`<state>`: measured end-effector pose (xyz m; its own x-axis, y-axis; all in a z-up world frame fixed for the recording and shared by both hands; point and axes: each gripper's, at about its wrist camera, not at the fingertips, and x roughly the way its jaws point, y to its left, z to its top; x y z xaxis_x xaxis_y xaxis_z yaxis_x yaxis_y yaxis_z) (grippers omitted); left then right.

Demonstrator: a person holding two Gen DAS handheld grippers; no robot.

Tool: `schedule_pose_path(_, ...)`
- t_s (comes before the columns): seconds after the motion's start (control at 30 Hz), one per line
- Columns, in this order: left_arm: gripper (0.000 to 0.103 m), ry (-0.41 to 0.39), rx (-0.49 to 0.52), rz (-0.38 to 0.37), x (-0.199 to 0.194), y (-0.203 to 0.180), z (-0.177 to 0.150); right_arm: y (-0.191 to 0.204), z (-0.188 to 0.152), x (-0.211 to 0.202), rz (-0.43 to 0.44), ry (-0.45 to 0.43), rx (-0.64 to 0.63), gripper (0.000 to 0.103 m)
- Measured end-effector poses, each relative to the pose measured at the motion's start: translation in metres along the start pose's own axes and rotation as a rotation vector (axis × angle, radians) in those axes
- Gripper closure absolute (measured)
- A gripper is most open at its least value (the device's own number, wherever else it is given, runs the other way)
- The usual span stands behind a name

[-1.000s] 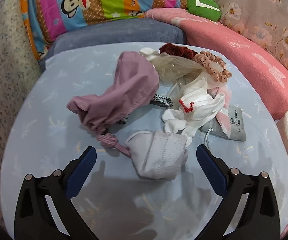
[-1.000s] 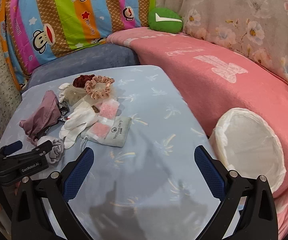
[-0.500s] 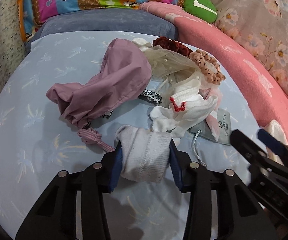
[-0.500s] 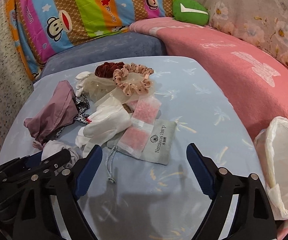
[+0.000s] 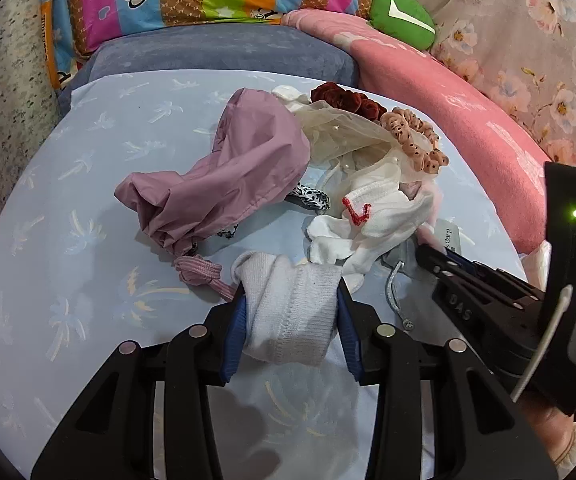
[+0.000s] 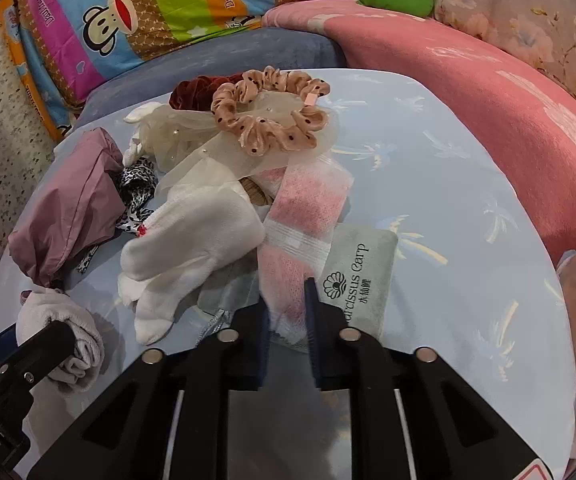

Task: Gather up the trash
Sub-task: 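Carry the sock to the bin and open the left tool while the right tool drops a pink item in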

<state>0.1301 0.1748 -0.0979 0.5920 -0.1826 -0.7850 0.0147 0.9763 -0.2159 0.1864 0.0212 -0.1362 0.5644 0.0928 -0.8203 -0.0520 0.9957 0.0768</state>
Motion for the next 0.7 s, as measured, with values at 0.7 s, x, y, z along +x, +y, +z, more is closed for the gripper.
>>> schedule_pose_path(0.7, 0.064, -0.113, 0.153, -0.138, -0.071, -0.113, -0.001, -0.1, -0.019, -0.184, -0.017, -0.279, 0.168, 0.093)
